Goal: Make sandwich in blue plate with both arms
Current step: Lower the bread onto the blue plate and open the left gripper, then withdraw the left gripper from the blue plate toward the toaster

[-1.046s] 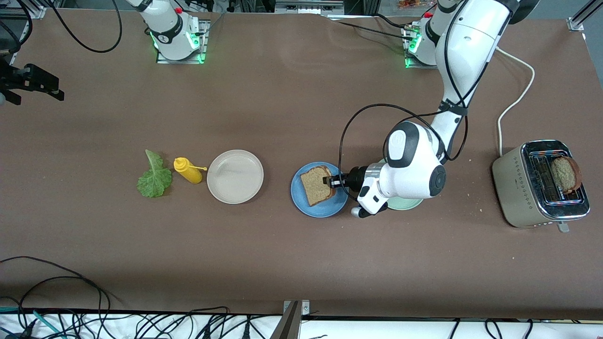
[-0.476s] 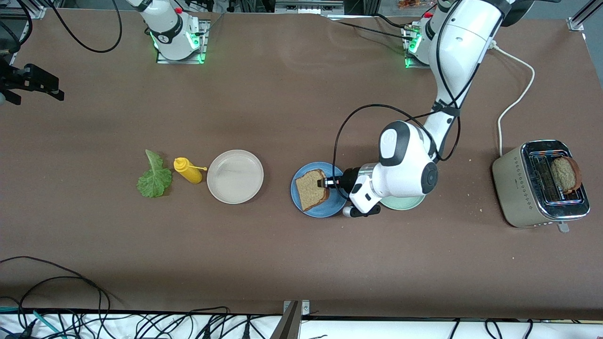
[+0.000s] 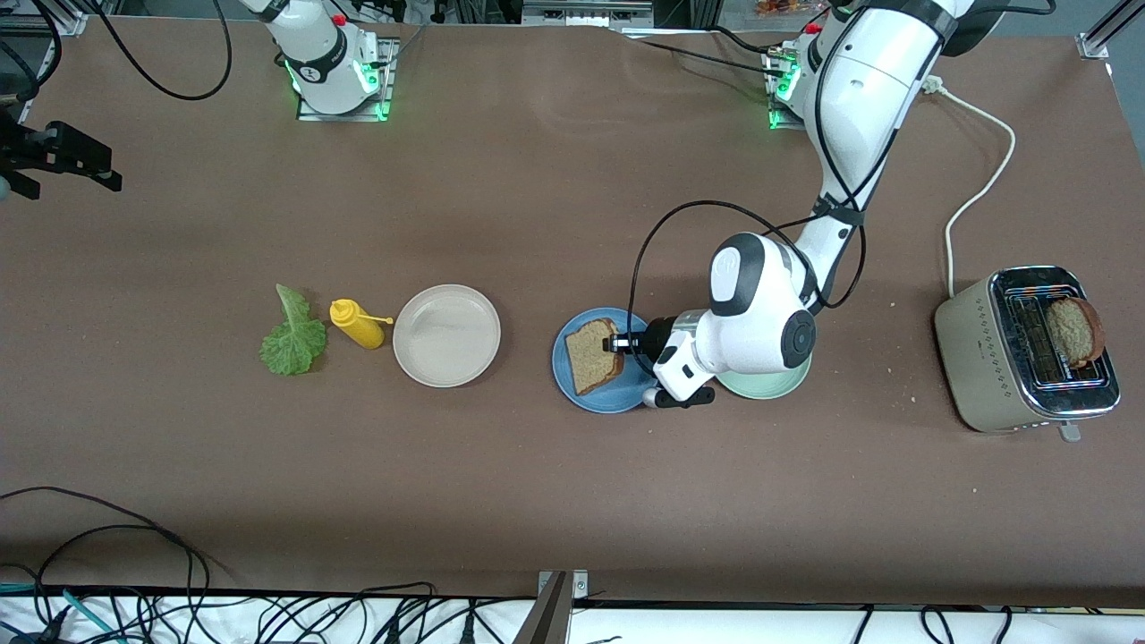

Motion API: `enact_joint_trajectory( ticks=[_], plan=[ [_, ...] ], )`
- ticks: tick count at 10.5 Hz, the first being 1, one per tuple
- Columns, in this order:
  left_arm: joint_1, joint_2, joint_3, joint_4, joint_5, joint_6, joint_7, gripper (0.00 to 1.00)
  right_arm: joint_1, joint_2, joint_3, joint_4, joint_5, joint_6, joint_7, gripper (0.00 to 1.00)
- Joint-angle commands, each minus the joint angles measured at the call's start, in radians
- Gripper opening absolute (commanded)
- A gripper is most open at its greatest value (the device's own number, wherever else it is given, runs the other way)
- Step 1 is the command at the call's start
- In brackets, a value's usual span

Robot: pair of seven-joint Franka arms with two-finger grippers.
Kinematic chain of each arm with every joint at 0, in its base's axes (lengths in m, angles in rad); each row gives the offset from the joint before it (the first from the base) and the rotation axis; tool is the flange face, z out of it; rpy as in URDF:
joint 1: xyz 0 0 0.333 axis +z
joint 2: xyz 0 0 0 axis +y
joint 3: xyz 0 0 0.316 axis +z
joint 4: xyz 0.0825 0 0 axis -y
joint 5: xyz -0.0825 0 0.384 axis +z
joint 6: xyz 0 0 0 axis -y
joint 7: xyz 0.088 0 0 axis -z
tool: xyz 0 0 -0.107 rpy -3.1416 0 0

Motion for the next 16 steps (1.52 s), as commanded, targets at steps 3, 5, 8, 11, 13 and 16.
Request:
enact_joint_trajectory(
  ticks=[3,5,8,11,13,16],
  plan=[
    [0.036,0.0,0.011,-0.004,0.018,0.002,0.056,1.0,-0.008,0.003,0.004,0.016,0.001,-0.017,0.001,1.0],
    [0.067,-0.008,0.048,-0.004,0.018,-0.042,0.056,1.0,-0.008,0.003,0.004,0.016,0.001,-0.016,0.001,1.0],
    [0.1,-0.026,0.123,-0.004,0.018,-0.081,0.055,1.0,-0.008,0.003,0.004,0.016,0.001,-0.017,-0.002,1.0],
    [0.111,-0.093,0.227,-0.024,0.021,-0.231,0.058,1.0,-0.008,0.003,0.004,0.016,0.001,-0.017,-0.001,1.0],
    [0.116,-0.203,0.24,-0.087,0.23,-0.26,0.058,1.0,-0.006,0.005,0.007,0.015,0.001,-0.019,-0.002,1.0],
    [0.151,-0.329,0.24,-0.115,0.448,-0.31,0.056,1.0,-0.003,0.02,0.011,0.007,-0.001,-0.021,-0.01,1.0]
  ],
)
